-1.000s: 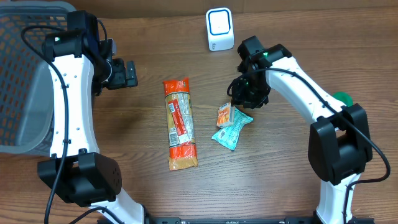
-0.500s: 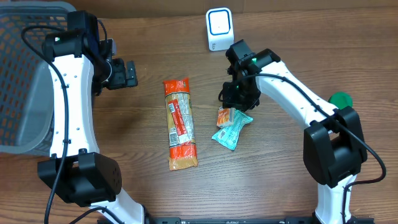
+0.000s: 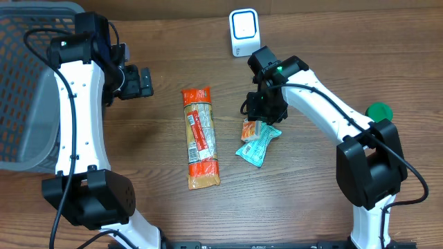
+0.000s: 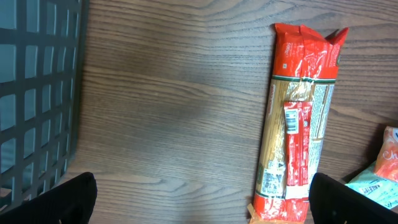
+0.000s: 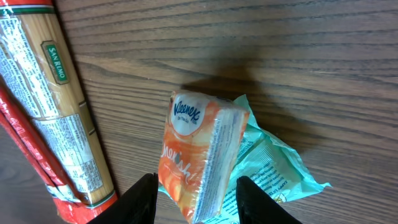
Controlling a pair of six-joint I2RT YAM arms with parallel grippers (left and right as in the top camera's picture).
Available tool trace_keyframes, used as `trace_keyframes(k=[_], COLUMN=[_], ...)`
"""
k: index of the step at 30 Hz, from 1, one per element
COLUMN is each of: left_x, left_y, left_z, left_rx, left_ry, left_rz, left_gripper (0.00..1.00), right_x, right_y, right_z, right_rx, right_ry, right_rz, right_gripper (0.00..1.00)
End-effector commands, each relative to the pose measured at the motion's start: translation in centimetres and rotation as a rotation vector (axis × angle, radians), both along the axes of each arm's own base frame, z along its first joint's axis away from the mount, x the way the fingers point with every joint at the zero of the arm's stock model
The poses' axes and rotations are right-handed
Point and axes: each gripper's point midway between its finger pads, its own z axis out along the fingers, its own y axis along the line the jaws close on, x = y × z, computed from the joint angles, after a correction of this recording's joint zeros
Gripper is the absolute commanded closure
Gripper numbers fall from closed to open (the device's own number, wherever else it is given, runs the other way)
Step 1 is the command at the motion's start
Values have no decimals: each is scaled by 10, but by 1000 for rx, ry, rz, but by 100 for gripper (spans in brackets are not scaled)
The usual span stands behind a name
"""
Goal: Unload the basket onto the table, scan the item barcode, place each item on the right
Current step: 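Lower the right gripper and close on the tissue pack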
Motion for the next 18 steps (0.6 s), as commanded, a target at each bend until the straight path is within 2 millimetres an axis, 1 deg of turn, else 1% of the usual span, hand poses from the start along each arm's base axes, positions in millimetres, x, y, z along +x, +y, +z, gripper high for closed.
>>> trace_keyframes(k=[1, 4, 10, 18], left_x=[0, 0, 0, 0], left_y=[-2, -2, -1, -2], left_z=[14, 14, 14, 14], left_rx=[3, 2, 2, 3], left_ry=[-42, -42, -42, -42], left_rz=[-18, -18, -17, -18], left_gripper=[0, 0, 0, 0], right_x=[-3, -6, -11, -7], right_y=[2, 2, -1, 2], right_z=[-4, -9, -28, -28], right_rx=[-22, -24, -28, -17], right_ry=[0, 6, 12, -6], right_rz=[1, 3, 5, 5], right_gripper=[57, 57, 57, 57])
